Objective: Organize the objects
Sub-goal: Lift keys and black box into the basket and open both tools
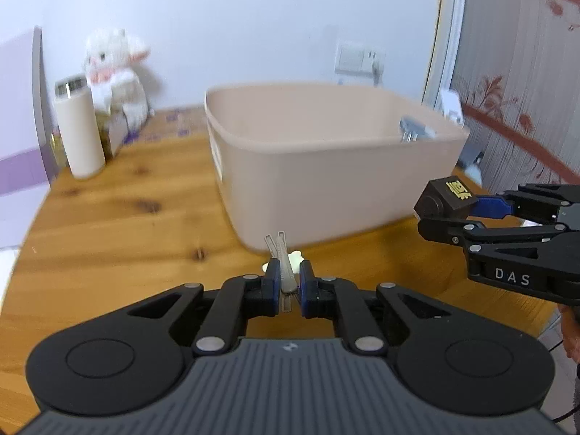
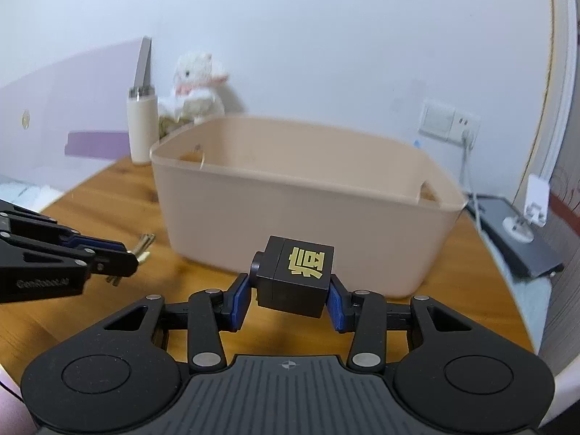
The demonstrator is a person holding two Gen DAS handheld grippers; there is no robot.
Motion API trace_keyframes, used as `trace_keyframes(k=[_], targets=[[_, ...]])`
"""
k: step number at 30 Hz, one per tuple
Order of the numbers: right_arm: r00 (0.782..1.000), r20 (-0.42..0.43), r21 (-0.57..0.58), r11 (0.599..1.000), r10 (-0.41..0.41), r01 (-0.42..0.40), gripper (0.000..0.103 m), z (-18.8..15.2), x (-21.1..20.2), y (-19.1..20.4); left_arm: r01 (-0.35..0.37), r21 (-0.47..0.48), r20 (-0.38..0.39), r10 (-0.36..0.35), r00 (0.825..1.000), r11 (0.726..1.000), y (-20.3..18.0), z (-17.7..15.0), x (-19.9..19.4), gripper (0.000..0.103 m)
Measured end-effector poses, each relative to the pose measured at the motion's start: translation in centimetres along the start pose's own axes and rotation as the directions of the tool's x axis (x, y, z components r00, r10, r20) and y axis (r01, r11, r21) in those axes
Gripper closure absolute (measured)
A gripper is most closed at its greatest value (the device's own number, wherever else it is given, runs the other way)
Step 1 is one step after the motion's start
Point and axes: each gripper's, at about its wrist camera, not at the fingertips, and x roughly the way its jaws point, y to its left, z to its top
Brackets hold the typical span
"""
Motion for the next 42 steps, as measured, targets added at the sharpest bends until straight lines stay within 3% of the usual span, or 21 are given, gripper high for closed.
trace_keyframes(k=[9,17,22,29,35,41,42], targets=[[0.992,0.119,0.010,0.999,-0.037,0.036,0.062,3.9,-2.4,-2.1,-0.016,0.053,0.117,0.010,0.993,0.998,-1.5,4.7,-2.9,0.091],[0.982,0.173,0.031,0.997,-0.072,0.067,0.062,7.5,-1.9,-4.3,-0.030,0.083,0.157,0.017,0.987,0.996,-2.2,9.2,-0.6,0.091],[0.984,0.155,0.057,0.995,-0.090,0.082,0.062,9.1,0.3,-5.8,-0.057,0.091,0.108,0.048,0.993,0.994,-2.5,11.3,3.9,0.091],[0.992,0.066,0.058,0.993,-0.104,0.100,0.062,9.5,5.0,-6.7,-0.071,0.091,0.015,0.070,0.997,0.993,-2.2,12.1,9.4,0.091],[0.994,-0.018,0.049,0.993,-0.106,0.106,0.062,7.8,8.0,-6.3,-0.074,0.087,-0.061,0.080,0.995,0.993,-1.8,11.3,11.8,0.091],[0.992,-0.069,0.050,0.992,-0.109,0.112,0.061,7.0,9.1,-6.3,-0.084,0.078,-0.087,0.091,0.992,0.993,-1.8,10.9,11.9,0.089],[0.992,-0.063,0.047,0.992,-0.114,0.117,0.052,7.0,9.0,-6.3,-0.088,0.076,-0.082,0.094,0.992,0.993,-1.8,10.9,11.6,0.089]])
